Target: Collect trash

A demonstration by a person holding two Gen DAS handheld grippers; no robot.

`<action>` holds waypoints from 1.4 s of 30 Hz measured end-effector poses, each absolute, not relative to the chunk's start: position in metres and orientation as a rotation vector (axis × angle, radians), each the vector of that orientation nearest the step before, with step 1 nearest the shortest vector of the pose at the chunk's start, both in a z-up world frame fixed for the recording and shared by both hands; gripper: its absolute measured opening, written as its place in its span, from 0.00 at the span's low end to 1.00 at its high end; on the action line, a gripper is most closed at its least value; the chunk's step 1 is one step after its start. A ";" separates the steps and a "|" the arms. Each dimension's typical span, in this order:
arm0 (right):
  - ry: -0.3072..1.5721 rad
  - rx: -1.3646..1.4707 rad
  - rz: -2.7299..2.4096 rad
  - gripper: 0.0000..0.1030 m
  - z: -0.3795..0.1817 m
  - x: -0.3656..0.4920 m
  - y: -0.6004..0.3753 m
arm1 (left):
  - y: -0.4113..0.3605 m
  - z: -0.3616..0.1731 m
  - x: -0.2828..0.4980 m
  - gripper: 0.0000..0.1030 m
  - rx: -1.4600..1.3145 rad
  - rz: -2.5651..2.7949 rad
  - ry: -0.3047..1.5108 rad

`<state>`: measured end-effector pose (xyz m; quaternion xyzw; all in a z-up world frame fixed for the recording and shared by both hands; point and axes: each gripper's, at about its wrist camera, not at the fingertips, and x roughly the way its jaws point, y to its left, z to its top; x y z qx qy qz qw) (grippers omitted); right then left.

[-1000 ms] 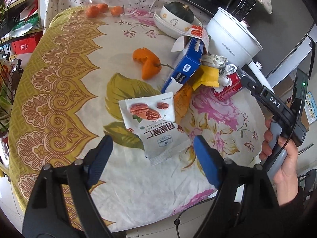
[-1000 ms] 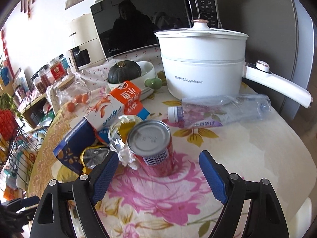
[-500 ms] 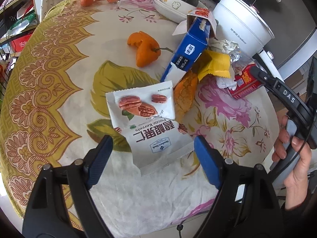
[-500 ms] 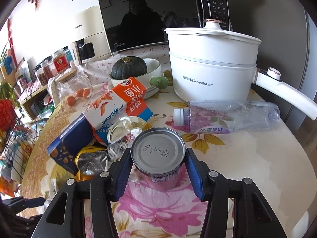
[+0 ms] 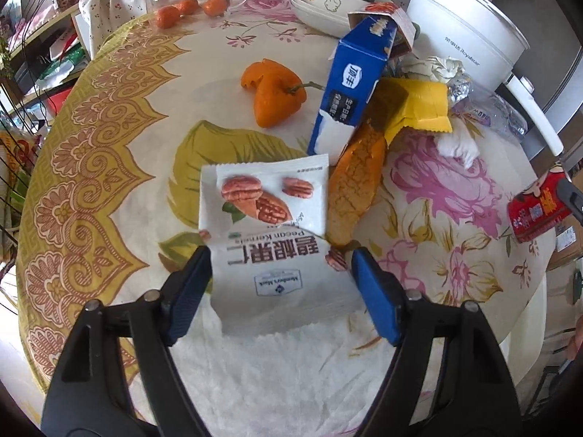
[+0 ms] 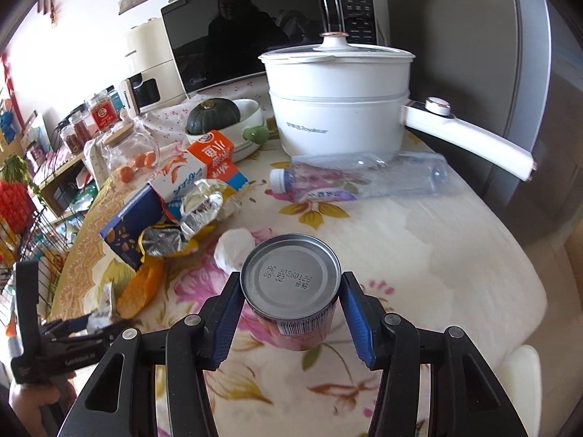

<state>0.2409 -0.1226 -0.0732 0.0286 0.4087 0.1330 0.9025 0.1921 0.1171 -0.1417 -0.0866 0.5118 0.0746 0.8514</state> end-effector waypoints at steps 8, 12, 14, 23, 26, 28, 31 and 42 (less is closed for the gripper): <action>0.840 0.056 0.243 0.53 -0.060 0.215 -0.159 | 0.133 -0.137 0.181 0.63 -0.261 0.109 1.070; 0.843 0.054 0.227 0.53 -0.055 0.203 -0.170 | 0.135 -0.134 0.176 0.63 -0.318 0.073 1.060; 0.842 0.050 0.222 0.53 -0.052 0.198 -0.175 | 0.130 -0.129 0.173 0.63 -0.322 0.057 1.048; 0.837 0.042 0.182 0.53 -0.042 0.172 -0.210 | 0.083 -0.100 0.161 0.63 -0.288 -0.081 0.993; 0.841 0.056 0.156 0.53 -0.041 0.164 -0.226 | 0.057 -0.096 0.160 0.63 -0.257 -0.132 0.989; 0.846 0.065 0.137 0.53 -0.042 0.159 -0.237 | 0.040 -0.094 0.158 0.63 -0.241 -0.163 0.989; 0.852 0.072 0.117 0.53 -0.043 0.153 -0.252 | 0.014 -0.093 0.155 0.63 -0.223 -0.210 0.993; 0.899 0.097 0.026 0.53 -0.059 0.120 -0.322 | -0.085 -0.103 0.147 0.63 -0.109 -0.375 1.014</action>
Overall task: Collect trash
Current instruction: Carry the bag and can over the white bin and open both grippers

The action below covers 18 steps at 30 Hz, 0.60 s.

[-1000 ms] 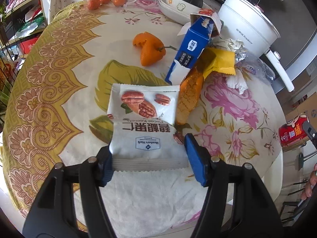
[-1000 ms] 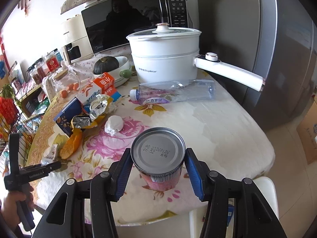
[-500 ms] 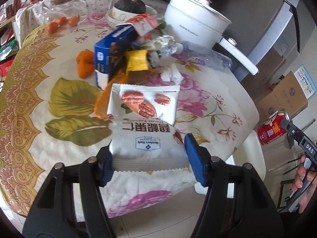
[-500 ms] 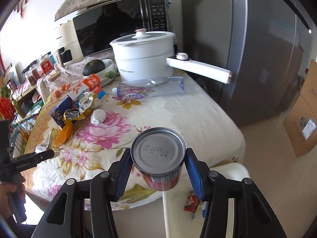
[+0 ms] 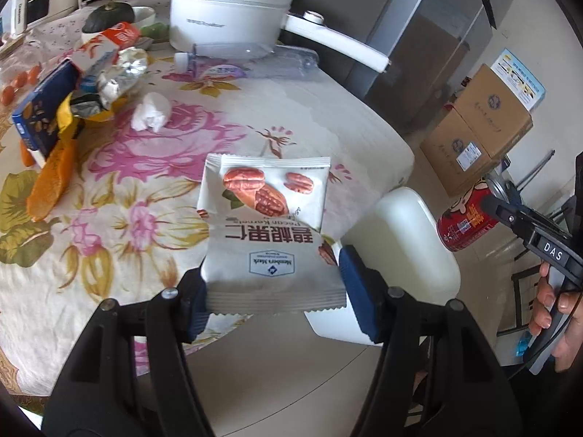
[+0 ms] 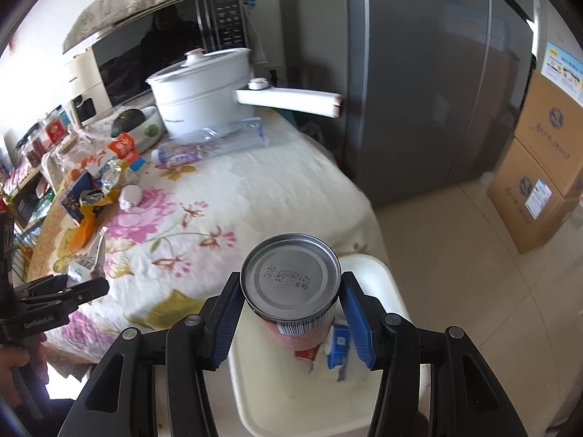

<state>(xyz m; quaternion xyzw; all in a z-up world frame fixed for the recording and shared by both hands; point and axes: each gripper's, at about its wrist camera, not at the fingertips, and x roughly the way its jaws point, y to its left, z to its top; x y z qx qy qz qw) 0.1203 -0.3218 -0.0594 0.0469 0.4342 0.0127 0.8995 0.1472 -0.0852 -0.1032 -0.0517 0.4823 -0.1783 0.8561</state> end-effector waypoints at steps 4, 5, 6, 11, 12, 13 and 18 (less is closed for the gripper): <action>0.920 0.108 -0.008 0.53 -0.070 0.110 -0.346 | -0.123 -0.112 0.143 0.63 -0.066 -0.434 1.028; 0.928 0.111 -0.018 0.53 -0.074 0.107 -0.353 | -0.133 -0.114 0.142 0.63 -0.053 -0.451 1.030; 0.937 0.113 -0.027 0.53 -0.078 0.105 -0.359 | -0.140 -0.116 0.141 0.63 -0.041 -0.466 1.031; 0.973 0.116 -0.054 0.53 -0.092 0.097 -0.379 | -0.178 -0.127 0.136 0.64 0.017 -0.530 1.045; 0.979 0.114 -0.058 0.53 -0.095 0.096 -0.382 | -0.185 -0.130 0.135 0.64 0.025 -0.540 1.050; 0.983 0.113 -0.059 0.53 -0.096 0.096 -0.384 | -0.191 -0.133 0.135 0.64 0.034 -0.549 1.055; 0.998 0.102 -0.061 0.53 -0.101 0.091 -0.393 | -0.213 -0.144 0.133 0.64 0.064 -0.608 1.067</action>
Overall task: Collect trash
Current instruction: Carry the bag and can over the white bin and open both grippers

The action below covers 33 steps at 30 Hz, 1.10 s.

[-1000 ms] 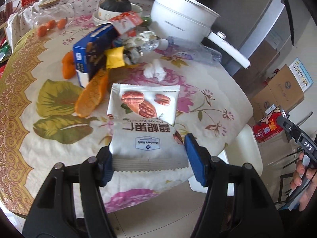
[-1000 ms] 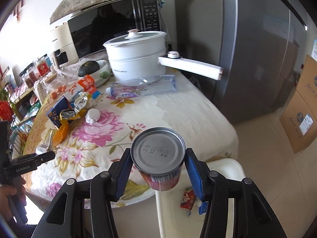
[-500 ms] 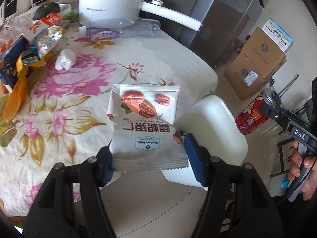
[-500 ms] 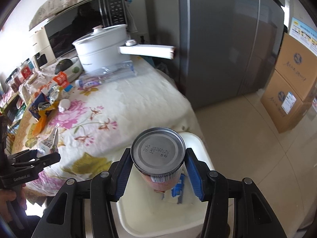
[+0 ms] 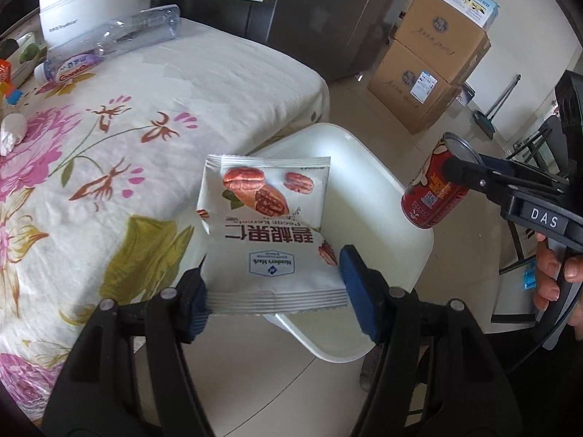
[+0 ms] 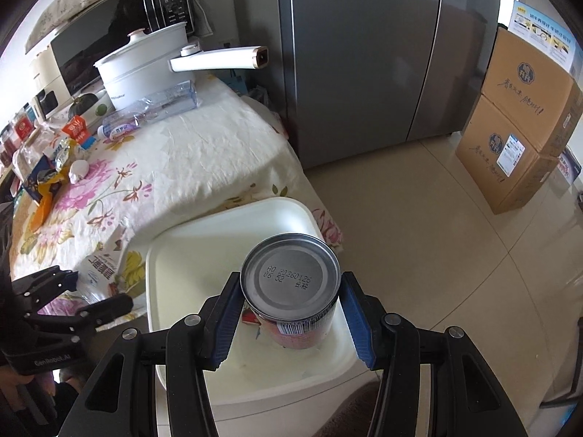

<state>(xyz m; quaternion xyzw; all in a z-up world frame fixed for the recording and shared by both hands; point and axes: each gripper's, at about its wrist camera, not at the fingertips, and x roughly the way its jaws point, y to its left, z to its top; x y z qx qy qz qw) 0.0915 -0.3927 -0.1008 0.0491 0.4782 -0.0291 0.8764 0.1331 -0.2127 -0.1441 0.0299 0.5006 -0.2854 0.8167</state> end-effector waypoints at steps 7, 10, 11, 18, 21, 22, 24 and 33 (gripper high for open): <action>1.011 0.082 -0.052 0.53 -0.104 0.093 -0.389 | -0.218 -0.148 0.136 0.95 0.138 -0.539 1.075; 1.017 0.074 -0.046 0.53 -0.106 0.094 -0.385 | -0.209 -0.147 0.138 0.97 0.151 -0.498 1.075; 1.019 0.072 -0.045 0.53 -0.106 0.096 -0.384 | -0.205 -0.147 0.138 0.97 0.150 -0.483 1.076; 1.032 0.037 -0.029 0.53 -0.110 0.102 -0.370 | -0.171 -0.134 0.138 0.99 0.109 -0.412 1.065; 1.050 0.020 -0.029 0.53 -0.117 0.108 -0.362 | -0.158 -0.125 0.135 0.99 0.101 -0.396 1.046; 1.054 0.015 -0.030 0.53 -0.119 0.110 -0.359 | -0.153 -0.122 0.134 0.99 0.097 -0.393 1.041; 1.060 0.004 -0.030 0.53 -0.121 0.112 -0.354 | -0.145 -0.118 0.135 0.99 0.092 -0.386 1.036; 1.078 0.016 -0.020 0.54 -0.126 0.124 -0.336 | -0.094 -0.105 0.134 0.99 0.077 -0.318 1.022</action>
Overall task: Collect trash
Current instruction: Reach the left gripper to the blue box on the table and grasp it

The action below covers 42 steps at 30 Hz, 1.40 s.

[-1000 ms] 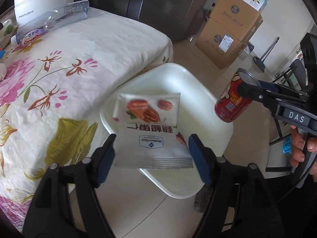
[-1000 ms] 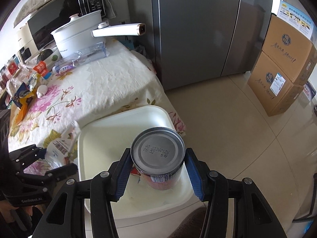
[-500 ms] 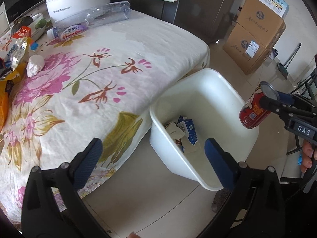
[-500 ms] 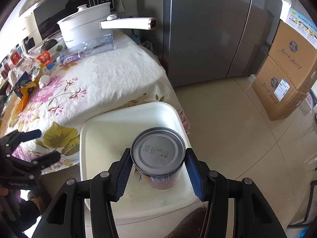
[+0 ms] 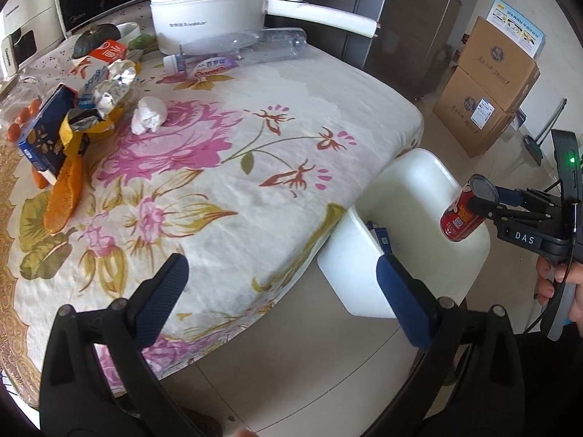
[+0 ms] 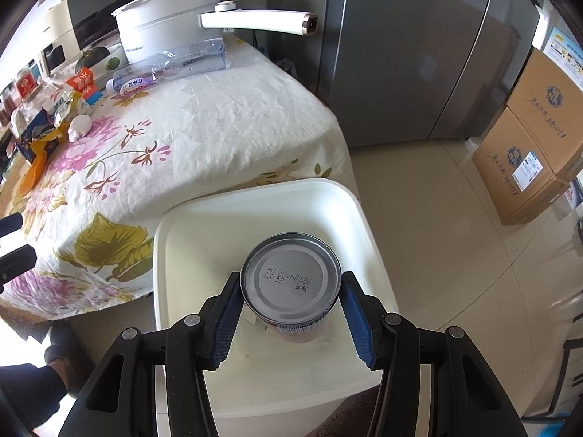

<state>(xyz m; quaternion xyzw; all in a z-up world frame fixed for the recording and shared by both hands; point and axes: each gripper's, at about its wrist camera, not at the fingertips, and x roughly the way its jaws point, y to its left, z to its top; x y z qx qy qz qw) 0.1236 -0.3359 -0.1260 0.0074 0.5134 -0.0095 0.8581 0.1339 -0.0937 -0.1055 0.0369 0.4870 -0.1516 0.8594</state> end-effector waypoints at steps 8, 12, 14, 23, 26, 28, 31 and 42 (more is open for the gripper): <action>1.006 0.049 0.006 0.81 -0.102 0.133 -0.312 | -0.041 -0.096 0.131 0.99 0.000 -0.254 1.007; 0.981 0.057 0.036 0.82 -0.091 0.140 -0.293 | -0.016 -0.091 0.129 0.99 -0.037 -0.223 0.995; 0.973 0.058 0.052 0.82 -0.087 0.143 -0.283 | -0.004 -0.089 0.129 0.99 -0.053 -0.207 0.991; 0.942 0.011 0.129 0.83 -0.077 0.154 -0.233 | 0.048 -0.088 0.129 0.99 -0.113 -0.128 0.982; 0.936 0.007 0.147 0.83 -0.075 0.158 -0.220 | 0.063 -0.087 0.131 0.99 -0.129 -0.107 0.979; 0.933 0.009 0.159 0.83 -0.073 0.161 -0.212 | 0.073 -0.088 0.132 0.99 -0.140 -0.092 0.979; 0.928 0.017 0.176 0.83 -0.072 0.166 -0.201 | 0.089 -0.089 0.133 0.99 -0.162 -0.069 0.979; 0.899 0.058 0.212 0.83 -0.063 0.192 -0.165 | 0.143 -0.102 0.149 0.99 -0.246 0.010 0.981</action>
